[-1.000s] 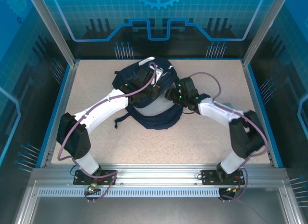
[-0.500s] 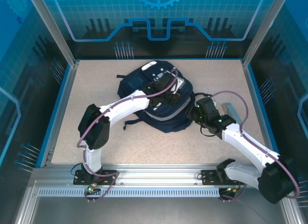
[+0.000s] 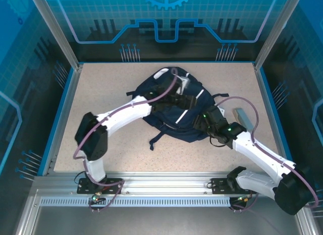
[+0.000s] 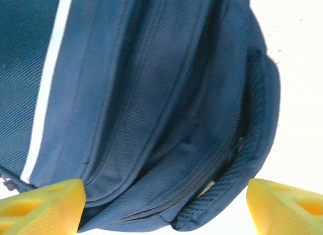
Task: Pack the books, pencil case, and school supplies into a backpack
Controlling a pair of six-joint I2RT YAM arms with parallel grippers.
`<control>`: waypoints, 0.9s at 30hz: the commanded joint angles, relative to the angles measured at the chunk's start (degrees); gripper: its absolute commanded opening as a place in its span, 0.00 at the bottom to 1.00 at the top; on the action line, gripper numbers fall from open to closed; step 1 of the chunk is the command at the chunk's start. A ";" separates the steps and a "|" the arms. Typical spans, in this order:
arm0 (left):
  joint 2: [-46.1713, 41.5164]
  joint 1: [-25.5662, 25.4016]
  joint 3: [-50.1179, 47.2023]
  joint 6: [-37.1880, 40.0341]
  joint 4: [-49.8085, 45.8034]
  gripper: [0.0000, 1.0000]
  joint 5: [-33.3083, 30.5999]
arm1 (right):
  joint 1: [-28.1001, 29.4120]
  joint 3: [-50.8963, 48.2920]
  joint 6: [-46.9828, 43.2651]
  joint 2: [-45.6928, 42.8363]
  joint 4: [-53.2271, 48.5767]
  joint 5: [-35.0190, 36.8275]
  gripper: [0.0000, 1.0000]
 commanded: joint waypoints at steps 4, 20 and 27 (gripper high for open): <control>-11.58 11.54 -17.74 -19.98 3.01 0.77 4.45 | 3.70 3.81 -0.73 5.75 2.53 -1.49 0.87; -6.93 18.51 -38.51 -43.47 30.63 0.51 17.12 | 9.31 8.52 -0.19 14.34 2.90 -2.19 0.88; -4.34 18.94 -37.85 -44.33 32.52 0.44 17.61 | 9.58 8.50 0.08 14.44 2.54 -1.73 0.88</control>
